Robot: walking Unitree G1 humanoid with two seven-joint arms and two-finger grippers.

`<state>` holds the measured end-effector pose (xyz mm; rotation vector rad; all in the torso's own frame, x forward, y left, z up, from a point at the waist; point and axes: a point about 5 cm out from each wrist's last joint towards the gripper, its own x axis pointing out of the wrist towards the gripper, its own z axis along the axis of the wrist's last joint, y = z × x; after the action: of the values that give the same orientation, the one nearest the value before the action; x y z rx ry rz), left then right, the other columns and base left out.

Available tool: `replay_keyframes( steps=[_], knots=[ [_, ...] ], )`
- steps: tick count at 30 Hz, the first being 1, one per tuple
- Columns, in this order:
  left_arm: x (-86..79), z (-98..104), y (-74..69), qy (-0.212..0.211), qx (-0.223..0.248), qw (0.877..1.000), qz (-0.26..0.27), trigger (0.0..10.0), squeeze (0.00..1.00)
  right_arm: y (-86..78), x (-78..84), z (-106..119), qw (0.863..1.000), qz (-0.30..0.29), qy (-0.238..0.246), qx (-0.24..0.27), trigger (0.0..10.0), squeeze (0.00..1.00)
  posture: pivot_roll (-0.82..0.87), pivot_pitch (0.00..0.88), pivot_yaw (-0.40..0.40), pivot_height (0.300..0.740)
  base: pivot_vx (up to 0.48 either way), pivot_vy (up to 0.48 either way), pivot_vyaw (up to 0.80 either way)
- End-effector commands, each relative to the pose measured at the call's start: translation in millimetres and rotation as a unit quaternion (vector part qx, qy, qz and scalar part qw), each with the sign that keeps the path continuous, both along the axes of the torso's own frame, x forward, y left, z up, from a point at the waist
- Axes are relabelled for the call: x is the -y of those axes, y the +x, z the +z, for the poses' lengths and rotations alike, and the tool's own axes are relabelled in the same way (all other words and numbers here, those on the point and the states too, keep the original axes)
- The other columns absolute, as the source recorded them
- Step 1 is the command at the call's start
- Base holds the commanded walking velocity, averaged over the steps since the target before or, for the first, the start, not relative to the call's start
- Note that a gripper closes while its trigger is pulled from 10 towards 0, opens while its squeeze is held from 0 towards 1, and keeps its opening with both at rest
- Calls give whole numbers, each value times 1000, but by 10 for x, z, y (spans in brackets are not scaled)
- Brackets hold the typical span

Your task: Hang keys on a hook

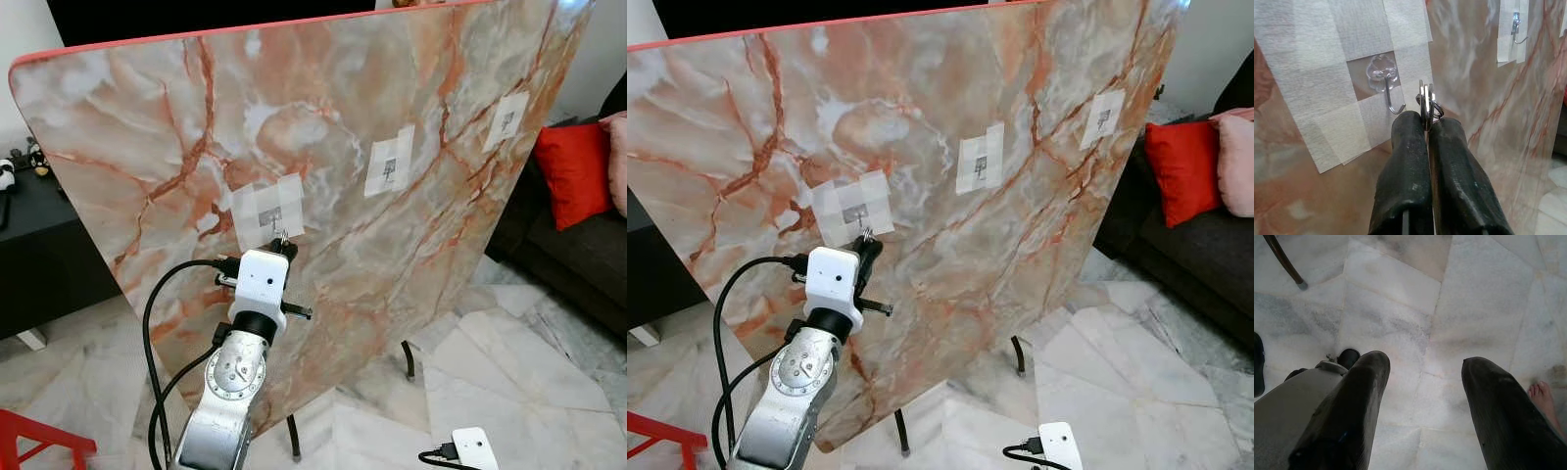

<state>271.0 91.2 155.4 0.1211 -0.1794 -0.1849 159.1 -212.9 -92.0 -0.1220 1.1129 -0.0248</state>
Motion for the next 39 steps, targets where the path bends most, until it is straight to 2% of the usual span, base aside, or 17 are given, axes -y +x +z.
replay_keyframes(
  steps=[1, 15, 27, 39],
  knots=[
    [63, -25, 19, 10, -9, 1000, -9, 10000, 0, 10, 3, 4, 1000, 0, -2, 1, 10000, 0, 40, 0, -80, 740, 0, 0, 0],
    [94, 33, 75, 0, 7, 1000, -4, 10000, 0, 10, 2, 4, 1000, 0, -2, 1, 10000, 0, 36, 0, -79, 740, 0, 0, 0],
    [23, 49, 111, 1, 12, 1000, 26, 10000, 0, 9, 3, 4, 1000, 0, -1, 1, 10000, 0, 35, 0, -80, 740, 0, 0, 0],
    [6, 50, 119, -3, 12, 999, 33, 10000, 0, 10, 4, 5, 1000, 1, -2, 1, 10000, 0, 35, 0, -80, 740, 0, 0, 0]
  ],
)
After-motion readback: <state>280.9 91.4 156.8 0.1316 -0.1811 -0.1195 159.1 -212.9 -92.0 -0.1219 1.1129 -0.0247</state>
